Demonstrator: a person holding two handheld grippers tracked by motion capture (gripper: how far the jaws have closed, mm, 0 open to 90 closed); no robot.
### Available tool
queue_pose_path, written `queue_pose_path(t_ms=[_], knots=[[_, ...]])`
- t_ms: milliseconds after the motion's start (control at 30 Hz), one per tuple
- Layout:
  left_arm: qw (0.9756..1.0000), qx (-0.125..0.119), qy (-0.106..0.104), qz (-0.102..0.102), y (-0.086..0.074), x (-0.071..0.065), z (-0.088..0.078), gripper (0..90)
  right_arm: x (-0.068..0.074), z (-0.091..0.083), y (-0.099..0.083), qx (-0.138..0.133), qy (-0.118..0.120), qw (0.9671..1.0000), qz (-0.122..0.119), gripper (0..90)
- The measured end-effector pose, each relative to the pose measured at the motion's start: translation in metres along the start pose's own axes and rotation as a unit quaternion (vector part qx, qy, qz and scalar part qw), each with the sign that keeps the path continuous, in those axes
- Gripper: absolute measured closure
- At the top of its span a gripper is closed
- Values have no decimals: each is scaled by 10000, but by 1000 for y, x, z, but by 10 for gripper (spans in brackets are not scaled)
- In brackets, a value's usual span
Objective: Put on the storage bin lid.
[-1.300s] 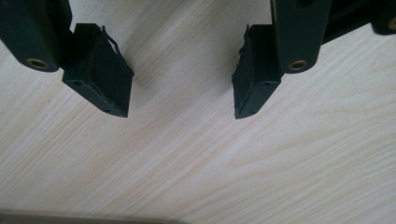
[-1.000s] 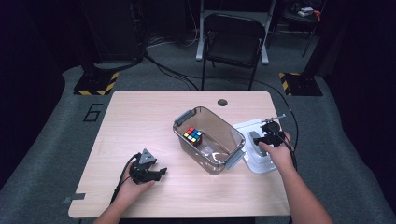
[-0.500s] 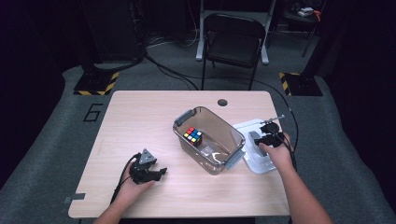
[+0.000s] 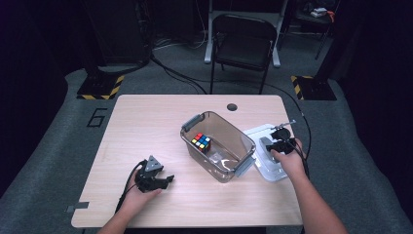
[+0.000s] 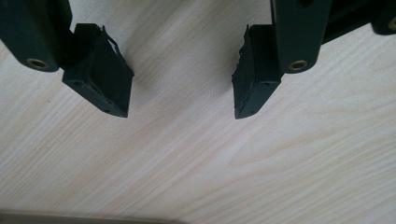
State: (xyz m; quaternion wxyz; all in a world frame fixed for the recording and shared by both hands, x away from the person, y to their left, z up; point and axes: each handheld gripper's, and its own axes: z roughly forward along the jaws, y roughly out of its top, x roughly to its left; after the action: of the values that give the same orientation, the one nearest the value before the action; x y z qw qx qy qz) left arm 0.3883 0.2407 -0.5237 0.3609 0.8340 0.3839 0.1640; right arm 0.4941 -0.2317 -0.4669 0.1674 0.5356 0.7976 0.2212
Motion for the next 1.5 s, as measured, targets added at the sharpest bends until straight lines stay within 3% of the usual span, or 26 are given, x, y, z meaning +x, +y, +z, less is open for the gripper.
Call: queue_pose_path(t_ms=[267,1500], knots=[[10000,-5,3,-4,0,0,0,375,1,-4,2,-4,2,10000,-33,670],[10000,-5,-3,-2,0,0,0,375,7,-51,33,-214,103,9992,-333,670]])
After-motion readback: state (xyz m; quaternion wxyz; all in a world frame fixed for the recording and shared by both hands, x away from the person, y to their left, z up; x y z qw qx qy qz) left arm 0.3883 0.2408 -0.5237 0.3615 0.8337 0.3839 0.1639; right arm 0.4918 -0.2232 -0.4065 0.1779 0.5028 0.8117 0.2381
